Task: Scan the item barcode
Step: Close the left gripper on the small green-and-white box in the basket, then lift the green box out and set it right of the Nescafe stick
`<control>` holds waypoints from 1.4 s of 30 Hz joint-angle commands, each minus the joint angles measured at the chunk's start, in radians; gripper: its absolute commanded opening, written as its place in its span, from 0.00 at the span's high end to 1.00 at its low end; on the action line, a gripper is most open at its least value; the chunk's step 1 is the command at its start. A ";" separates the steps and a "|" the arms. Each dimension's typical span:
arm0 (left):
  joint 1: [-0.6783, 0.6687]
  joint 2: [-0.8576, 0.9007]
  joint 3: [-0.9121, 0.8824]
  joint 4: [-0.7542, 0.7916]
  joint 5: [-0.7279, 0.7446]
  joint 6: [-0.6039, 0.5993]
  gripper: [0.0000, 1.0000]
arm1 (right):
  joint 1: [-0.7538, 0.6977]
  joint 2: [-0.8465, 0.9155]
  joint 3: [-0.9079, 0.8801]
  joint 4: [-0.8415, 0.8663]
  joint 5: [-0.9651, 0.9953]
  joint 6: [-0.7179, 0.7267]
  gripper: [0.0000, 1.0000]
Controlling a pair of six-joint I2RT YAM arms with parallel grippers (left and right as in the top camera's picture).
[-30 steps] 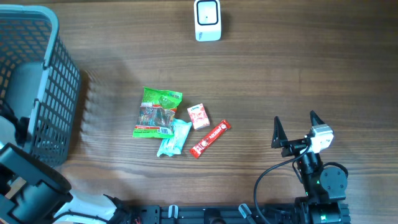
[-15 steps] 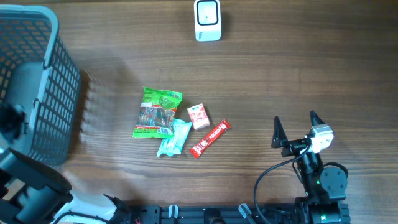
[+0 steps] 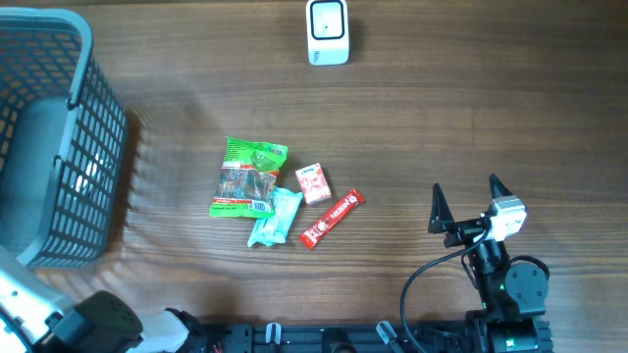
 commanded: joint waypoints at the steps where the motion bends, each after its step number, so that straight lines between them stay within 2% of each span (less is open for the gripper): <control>1: 0.000 0.037 -0.020 -0.042 0.013 -0.004 0.22 | -0.003 -0.003 -0.001 0.003 0.010 -0.005 0.00; 4: 0.000 0.067 -0.072 -0.055 0.017 -0.008 0.00 | -0.003 -0.003 -0.001 0.003 0.010 -0.005 0.00; 5: 0.000 0.077 -0.092 -0.051 0.018 -0.007 0.00 | -0.003 -0.003 -0.001 0.003 0.010 -0.005 0.00; 8: 0.000 0.118 -0.159 -0.005 0.017 0.006 0.00 | -0.003 -0.003 -0.001 0.003 0.010 -0.005 0.00; 13: 0.000 0.224 -0.224 0.065 0.022 0.103 0.00 | -0.003 -0.003 -0.001 0.003 0.010 -0.006 0.00; 17: 0.000 0.315 -0.251 0.050 0.123 0.104 0.00 | -0.003 -0.003 -0.001 0.003 0.010 -0.005 0.00; 20: 0.000 0.389 -0.270 0.049 0.198 0.215 0.00 | -0.003 -0.003 -0.001 0.003 0.010 -0.005 0.00; 25: 0.000 0.460 -0.273 0.027 0.261 0.325 0.03 | -0.003 -0.003 -0.001 0.003 0.010 -0.005 0.00; 29: 0.000 0.469 -0.273 0.043 0.264 0.387 0.09 | -0.003 -0.003 -0.001 0.003 0.010 -0.005 0.00; 35: -0.029 0.470 -0.274 0.081 0.203 0.459 0.10 | -0.003 -0.003 -0.001 0.003 0.010 -0.005 0.00; 39: -0.077 0.470 -0.274 0.142 0.202 0.591 0.12 | -0.003 -0.003 -0.001 0.003 0.010 -0.005 0.00; 42: -0.120 0.470 -0.274 0.164 0.202 0.759 0.09 | -0.003 -0.003 -0.001 0.003 0.010 -0.005 0.00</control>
